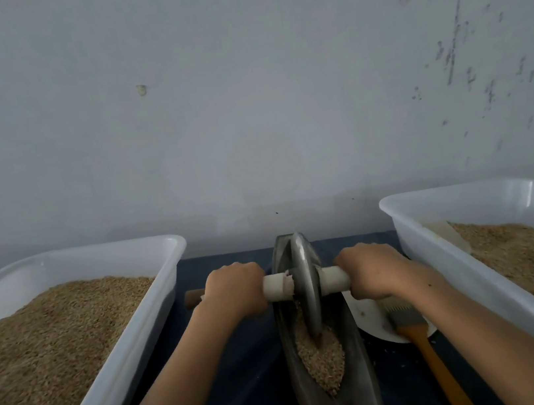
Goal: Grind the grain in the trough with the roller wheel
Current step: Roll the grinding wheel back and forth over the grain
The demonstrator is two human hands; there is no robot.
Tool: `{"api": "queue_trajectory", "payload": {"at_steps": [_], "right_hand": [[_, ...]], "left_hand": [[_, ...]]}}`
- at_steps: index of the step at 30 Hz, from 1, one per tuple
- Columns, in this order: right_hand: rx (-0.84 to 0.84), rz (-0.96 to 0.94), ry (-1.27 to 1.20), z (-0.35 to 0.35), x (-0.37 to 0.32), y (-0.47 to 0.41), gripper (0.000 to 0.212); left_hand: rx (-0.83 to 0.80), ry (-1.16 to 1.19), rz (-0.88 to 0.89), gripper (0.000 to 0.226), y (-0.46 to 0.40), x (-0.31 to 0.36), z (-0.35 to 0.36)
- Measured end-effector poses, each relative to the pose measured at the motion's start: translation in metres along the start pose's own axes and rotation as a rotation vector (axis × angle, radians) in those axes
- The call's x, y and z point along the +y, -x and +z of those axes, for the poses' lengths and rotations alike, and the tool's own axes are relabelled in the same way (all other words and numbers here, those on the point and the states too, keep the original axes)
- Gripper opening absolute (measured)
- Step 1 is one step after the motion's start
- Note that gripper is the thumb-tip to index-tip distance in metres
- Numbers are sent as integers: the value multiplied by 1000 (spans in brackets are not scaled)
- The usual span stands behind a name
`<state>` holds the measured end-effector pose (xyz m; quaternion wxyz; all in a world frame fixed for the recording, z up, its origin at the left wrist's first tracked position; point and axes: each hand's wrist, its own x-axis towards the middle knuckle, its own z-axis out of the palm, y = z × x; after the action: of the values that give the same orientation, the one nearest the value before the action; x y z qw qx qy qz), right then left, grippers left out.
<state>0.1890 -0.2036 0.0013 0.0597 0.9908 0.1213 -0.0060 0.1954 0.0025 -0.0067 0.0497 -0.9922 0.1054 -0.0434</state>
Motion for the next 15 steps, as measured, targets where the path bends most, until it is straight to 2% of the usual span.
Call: {"api": "queue_trajectory", "payload": {"at_steps": [4, 7, 10, 15], "right_hand": [[-210, 7, -68, -6, 1, 3, 40], [-233, 13, -94, -6, 2, 1, 39], [-160, 16, -67, -4, 2, -1, 32], [130, 36, 1, 5, 0, -5, 20]], "left_hand": [[-213, 65, 25, 46, 1, -3, -4], [-254, 98, 24, 47, 1, -4, -4], [-158, 51, -6, 44, 1, -2, -4], [69, -11, -36, 31, 0, 2, 2]]}}
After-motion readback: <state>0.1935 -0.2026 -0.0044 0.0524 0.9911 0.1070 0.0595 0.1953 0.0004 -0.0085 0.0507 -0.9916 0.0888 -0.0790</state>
